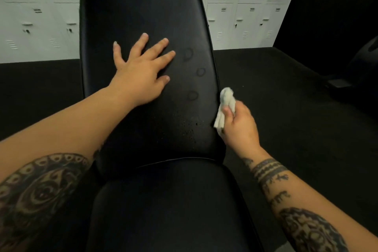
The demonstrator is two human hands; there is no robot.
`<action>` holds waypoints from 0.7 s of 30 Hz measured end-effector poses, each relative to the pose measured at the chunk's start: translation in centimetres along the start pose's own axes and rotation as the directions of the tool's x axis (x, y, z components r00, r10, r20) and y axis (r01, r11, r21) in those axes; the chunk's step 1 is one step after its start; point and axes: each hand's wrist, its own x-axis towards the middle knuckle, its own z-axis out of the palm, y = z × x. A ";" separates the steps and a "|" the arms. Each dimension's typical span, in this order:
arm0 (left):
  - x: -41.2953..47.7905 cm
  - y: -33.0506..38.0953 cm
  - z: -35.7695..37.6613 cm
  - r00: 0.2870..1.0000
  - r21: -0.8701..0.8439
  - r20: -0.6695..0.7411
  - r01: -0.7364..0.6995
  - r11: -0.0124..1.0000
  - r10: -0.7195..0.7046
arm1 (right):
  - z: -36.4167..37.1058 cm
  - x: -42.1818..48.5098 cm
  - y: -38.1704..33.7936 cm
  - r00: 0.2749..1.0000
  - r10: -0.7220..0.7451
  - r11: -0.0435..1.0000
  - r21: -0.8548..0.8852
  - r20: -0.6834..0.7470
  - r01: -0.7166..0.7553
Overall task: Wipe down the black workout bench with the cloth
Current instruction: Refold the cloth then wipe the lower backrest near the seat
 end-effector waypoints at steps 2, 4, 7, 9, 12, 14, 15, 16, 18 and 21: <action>-0.3 -0.4 0.4 1.000 -0.013 0.010 -0.005 1.000 0.005 | -0.6 1.8 -2.4 0.995 0.011 0.996 0.084 -0.101 -0.002; -0.1 -0.4 0.6 1.000 -0.036 -0.003 0.001 0.999 -0.001 | -0.7 2.3 -4.7 0.978 -0.167 0.986 -0.009 -0.126 0.167; -0.1 -0.4 0.7 1.000 -0.060 -0.020 0.001 0.998 -0.002 | -0.2 0.0 -4.7 0.840 -0.541 0.814 -0.224 0.047 0.537; -0.1 -0.6 0.7 1.000 -0.063 -0.019 -0.002 0.998 0.001 | -0.1 -2.0 -2.3 0.755 -0.627 0.726 -0.208 0.191 0.656; -0.1 -0.7 0.7 1.000 -0.061 -0.009 -0.013 0.998 0.012 | -1.2 -3.5 1.6 0.681 -0.655 0.671 -0.163 0.327 0.723; -0.2 -0.7 0.7 1.000 -0.065 -0.004 -0.016 0.998 0.016 | -1.7 -3.5 2.7 0.671 -0.659 0.662 -0.161 0.341 0.732; -0.2 -0.7 0.7 1.000 -0.072 -0.002 -0.016 0.997 0.016 | -1.7 -3.2 2.4 0.700 -0.643 0.686 -0.174 0.311 0.706; -0.2 -0.6 0.6 1.000 -0.079 0.003 -0.013 0.997 0.013 | -1.4 -2.7 1.5 0.749 -0.612 0.729 -0.185 0.253 0.659; -0.2 -0.6 0.6 1.000 -0.091 0.020 -0.002 0.996 0.003 | -0.5 -1.9 -1.4 0.824 -0.553 0.804 -0.180 0.121 0.566; 0.1 -0.6 0.1 0.998 -0.069 0.056 0.006 0.998 -0.002 | 0.9 -1.5 -4.2 0.754 -0.637 0.741 -0.145 0.160 0.656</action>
